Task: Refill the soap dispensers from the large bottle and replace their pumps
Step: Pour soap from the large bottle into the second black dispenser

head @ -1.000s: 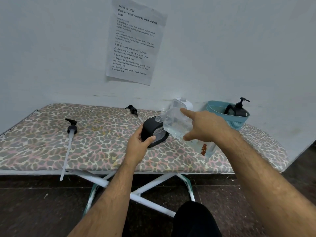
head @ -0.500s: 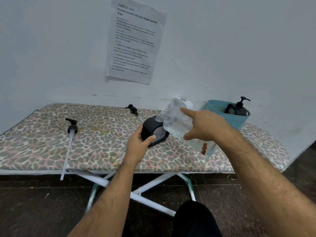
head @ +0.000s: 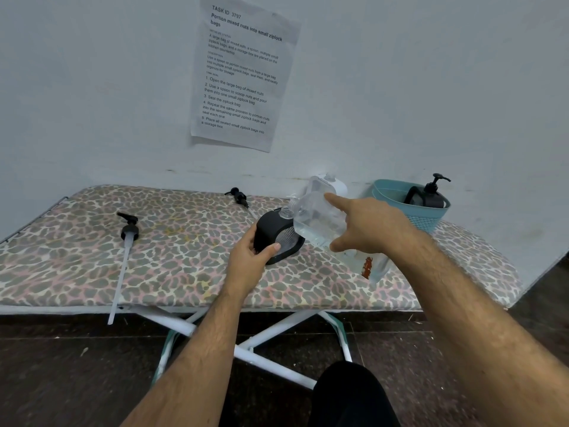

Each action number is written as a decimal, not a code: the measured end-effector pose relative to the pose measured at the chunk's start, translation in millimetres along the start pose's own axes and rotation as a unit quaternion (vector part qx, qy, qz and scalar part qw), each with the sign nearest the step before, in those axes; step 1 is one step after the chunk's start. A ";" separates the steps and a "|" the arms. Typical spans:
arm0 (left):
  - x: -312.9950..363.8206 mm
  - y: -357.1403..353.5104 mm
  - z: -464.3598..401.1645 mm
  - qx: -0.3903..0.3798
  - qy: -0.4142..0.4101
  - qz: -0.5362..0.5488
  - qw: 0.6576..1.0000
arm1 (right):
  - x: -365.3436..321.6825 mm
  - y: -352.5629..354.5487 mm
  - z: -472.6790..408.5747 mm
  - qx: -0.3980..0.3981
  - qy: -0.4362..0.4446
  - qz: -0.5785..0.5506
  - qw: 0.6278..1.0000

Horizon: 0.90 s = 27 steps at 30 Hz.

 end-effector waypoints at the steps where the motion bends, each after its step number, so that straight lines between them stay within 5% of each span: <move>1: 0.1 -0.2 0.0 0.000 0.001 0.000 1.000 | -0.4 0.4 0.2 -0.001 0.000 0.000 1.000; 27: 1.5 -0.1 0.0 0.007 0.005 -0.001 1.000 | -0.2 0.2 -1.9 0.001 0.009 0.009 1.000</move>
Point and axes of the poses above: each hand's wrist, its own z-axis away from the middle knuckle, its own y-axis out of the back of the hand, x = y × z, the point moved 1 cm from there along -z, towards the middle knuckle, and after that the axes turned 2 degrees about x, right-handed, at the moved point
